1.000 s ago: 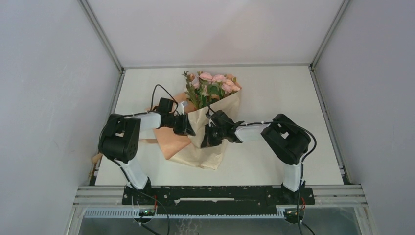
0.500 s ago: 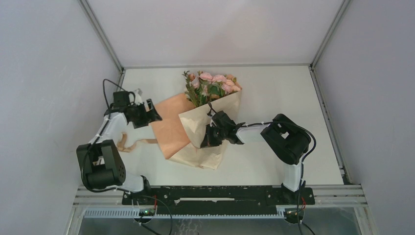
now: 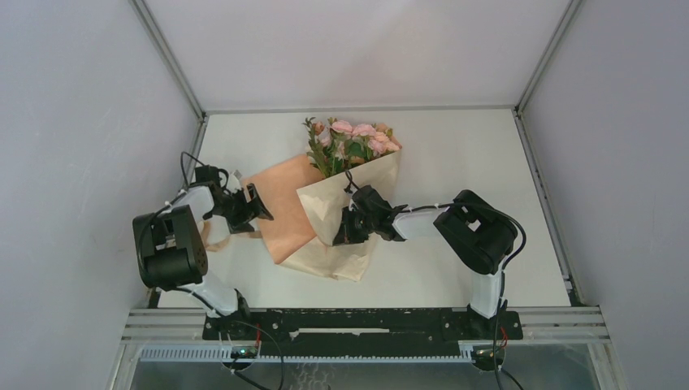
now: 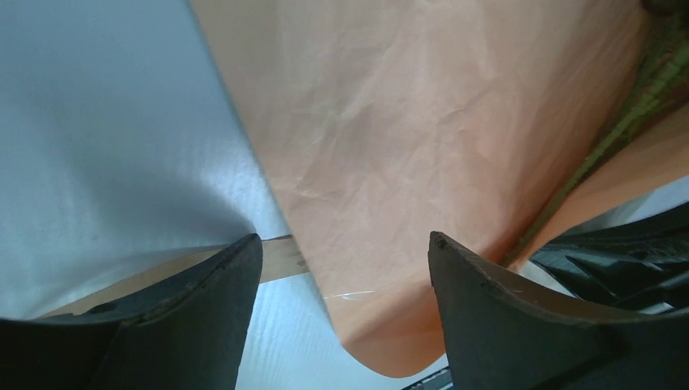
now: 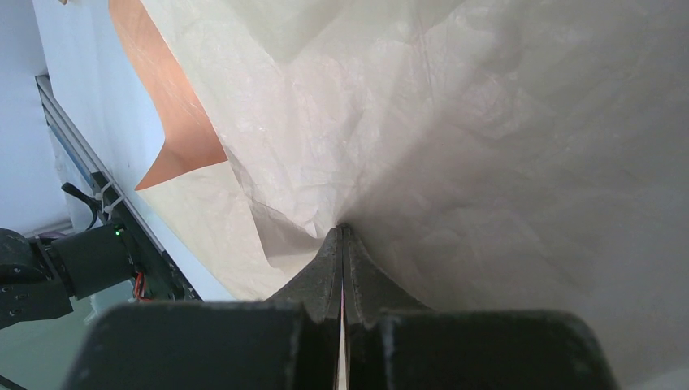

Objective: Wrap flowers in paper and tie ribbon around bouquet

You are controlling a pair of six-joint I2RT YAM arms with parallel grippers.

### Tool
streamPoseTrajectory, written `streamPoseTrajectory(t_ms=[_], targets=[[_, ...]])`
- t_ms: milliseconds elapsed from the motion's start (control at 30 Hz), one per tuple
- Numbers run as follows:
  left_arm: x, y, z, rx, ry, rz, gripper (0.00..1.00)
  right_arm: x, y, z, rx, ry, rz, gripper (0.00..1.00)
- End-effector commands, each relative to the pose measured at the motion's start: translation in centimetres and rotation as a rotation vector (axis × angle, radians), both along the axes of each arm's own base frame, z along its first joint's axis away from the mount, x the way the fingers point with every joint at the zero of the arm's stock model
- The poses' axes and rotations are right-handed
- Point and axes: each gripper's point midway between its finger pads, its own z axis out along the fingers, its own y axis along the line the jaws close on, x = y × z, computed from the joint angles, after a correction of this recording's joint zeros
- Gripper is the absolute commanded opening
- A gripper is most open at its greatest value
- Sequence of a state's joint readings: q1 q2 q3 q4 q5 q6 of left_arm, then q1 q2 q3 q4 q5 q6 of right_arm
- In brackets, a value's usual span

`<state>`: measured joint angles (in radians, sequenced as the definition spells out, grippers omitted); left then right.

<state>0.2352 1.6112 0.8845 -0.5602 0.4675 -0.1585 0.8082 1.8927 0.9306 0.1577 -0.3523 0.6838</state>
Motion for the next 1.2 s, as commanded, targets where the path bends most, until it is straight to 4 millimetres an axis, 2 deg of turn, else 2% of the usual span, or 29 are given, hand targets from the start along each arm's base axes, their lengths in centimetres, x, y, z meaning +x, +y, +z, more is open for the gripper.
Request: streamPoseTrajectory(t_ms=[0, 200, 300, 400, 467, 733, 900, 967, 1100, 1167], targets=[[-1.4, -2.6, -2.0, -0.115, 0.087, -0.035, 0.80, 0.1, -1.6, -1.0, -0.064, -0.009, -0.030, 0.00], [-0.7, -4.4, -2.0, -0.172, 0.054, -0.075, 0.73, 0.4, -2.1, -0.8, -0.079, -0.018, -0.037, 0.00], [-0.2, -5.1, -0.9, -0.215, 0.015, -0.079, 0.62, 0.5, -2.2, -1.0, -0.080, -0.014, -0.039, 0.00], [0.2, -5.5, 0.5, -0.230, -0.056, -0.086, 0.47, 0.5, -2.2, -1.2, -0.077, -0.007, -0.039, 0.00], [0.3, -5.7, 1.3, -0.237, -0.092, -0.094, 0.43, 0.5, -2.2, -1.4, -0.078, -0.002, -0.040, 0.00], [-0.2, -8.5, 5.0, -0.327, -0.222, -0.218, 0.43, 0.4, -2.3, -1.6, -0.087, -0.002, -0.039, 0.00], [0.2, -9.6, 6.1, -0.291, -0.311, -0.295, 0.46, 0.4, -2.4, -1.7, -0.092, -0.002, -0.038, 0.00], [0.4, -9.5, 6.0, -0.270, -0.320, -0.306, 0.42, 0.4, -2.5, -1.7, -0.094, 0.000, -0.038, 0.00], [0.1, -9.4, 6.0, -0.233, -0.334, -0.348, 0.25, 0.4, -2.6, -1.8, -0.088, 0.004, -0.044, 0.00], [-0.6, -9.6, 6.5, -0.226, -0.351, -0.379, 0.23, 0.4, -2.7, -1.9, -0.082, 0.009, -0.048, 0.00]])
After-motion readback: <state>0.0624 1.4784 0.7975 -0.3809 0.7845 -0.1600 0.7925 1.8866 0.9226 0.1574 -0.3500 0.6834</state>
